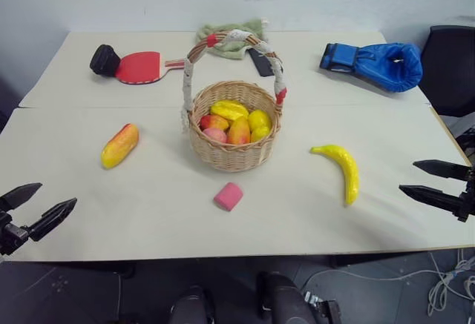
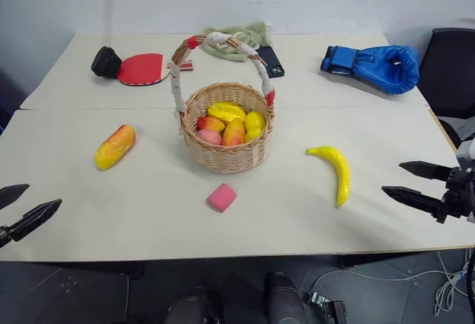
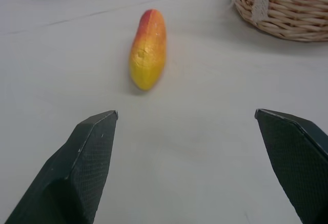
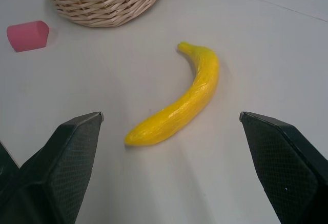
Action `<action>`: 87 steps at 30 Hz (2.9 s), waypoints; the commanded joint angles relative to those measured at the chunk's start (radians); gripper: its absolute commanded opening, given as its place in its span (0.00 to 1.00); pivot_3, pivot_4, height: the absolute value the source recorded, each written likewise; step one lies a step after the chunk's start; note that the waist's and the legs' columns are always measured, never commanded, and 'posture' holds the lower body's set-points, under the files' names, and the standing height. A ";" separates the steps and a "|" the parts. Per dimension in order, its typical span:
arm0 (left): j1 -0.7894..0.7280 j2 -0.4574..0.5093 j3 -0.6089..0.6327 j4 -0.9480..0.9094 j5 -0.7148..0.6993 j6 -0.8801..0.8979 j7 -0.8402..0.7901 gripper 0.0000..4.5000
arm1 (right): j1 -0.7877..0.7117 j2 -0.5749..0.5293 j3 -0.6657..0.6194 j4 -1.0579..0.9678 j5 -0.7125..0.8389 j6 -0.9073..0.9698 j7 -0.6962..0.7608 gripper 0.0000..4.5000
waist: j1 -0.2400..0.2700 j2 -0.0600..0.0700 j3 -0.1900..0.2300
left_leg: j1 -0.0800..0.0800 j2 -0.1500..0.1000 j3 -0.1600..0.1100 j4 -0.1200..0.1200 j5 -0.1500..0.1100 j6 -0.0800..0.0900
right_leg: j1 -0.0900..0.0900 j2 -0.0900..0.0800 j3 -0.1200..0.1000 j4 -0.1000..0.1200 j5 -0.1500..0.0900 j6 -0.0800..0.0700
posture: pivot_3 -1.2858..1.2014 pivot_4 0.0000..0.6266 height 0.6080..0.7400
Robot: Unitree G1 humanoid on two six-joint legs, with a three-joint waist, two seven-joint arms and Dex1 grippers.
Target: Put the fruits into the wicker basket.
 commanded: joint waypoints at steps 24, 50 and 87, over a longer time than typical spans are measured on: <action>-0.111 0.092 -0.157 -0.100 -0.048 0.062 0.017 1.00 | 0.063 0.005 -0.052 -0.087 0.012 -0.042 -0.066 0.99 | 0.000 0.000 0.000 | 0.000 0.000 0.000 0.000 0.000 0.000 | 0.000 0.001 0.000 0.001 0.001 0.002 | 0.52 0.24 1.00; -0.527 0.400 -0.582 -0.010 -0.030 0.020 -0.373 1.00 | -0.361 0.615 0.937 -0.400 -0.265 0.114 -0.653 0.99 | -0.001 0.002 0.001 | -0.005 0.002 0.011 -0.001 0.005 -0.006 | -0.011 0.006 0.000 0.009 -0.001 -0.001 | 0.52 0.24 1.00; -0.788 0.027 -0.868 -0.118 -0.099 0.075 -0.216 1.00 | -0.058 0.373 -0.011 -0.422 -0.072 0.271 -0.773 0.41 | 0.025 -0.004 -0.002 | -0.001 0.001 0.005 0.001 0.010 -0.007 | -0.011 0.006 0.003 0.016 -0.001 -0.001 | 0.52 0.24 1.00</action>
